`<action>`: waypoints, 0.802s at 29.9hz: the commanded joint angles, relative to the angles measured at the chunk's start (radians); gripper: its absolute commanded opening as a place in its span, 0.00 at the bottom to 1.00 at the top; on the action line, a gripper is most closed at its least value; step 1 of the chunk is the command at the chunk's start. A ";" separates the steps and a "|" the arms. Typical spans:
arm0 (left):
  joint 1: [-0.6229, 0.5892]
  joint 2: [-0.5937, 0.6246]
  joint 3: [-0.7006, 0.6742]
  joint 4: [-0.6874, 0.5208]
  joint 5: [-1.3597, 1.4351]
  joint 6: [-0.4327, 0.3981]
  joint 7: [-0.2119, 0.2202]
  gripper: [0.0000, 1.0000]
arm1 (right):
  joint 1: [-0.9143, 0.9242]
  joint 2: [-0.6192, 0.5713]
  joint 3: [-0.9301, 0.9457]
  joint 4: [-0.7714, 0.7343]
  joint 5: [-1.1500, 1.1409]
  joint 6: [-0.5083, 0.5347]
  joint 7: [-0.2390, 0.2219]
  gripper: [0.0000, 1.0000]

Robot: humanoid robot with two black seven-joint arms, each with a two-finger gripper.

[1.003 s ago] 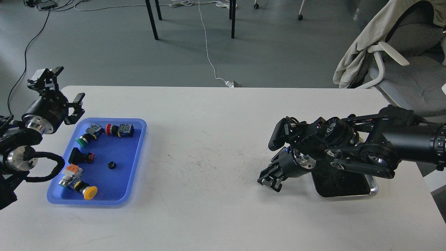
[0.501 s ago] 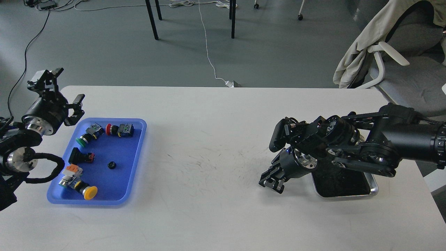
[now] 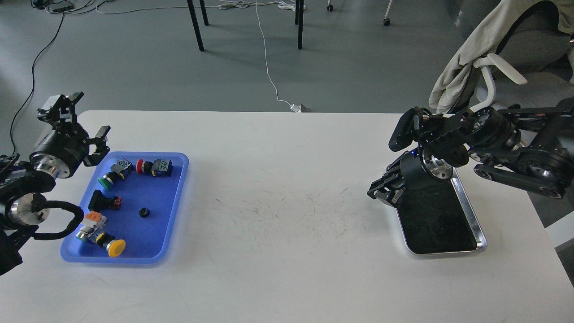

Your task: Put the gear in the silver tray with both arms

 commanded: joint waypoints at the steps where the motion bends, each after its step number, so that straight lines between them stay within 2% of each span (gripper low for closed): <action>1: 0.003 0.000 0.000 -0.002 -0.001 -0.001 -0.002 0.99 | -0.007 -0.074 -0.004 -0.010 -0.004 0.000 0.000 0.01; 9: 0.016 0.001 -0.003 -0.002 -0.001 -0.024 -0.005 0.99 | -0.047 -0.178 0.001 -0.050 -0.006 -0.014 0.000 0.01; 17: 0.039 0.005 -0.003 -0.002 -0.001 -0.041 -0.025 0.99 | -0.119 -0.163 0.007 -0.194 -0.004 -0.080 0.000 0.01; 24: 0.040 0.015 -0.005 -0.002 -0.002 -0.042 -0.025 0.99 | -0.174 -0.094 0.007 -0.280 -0.004 -0.118 0.000 0.01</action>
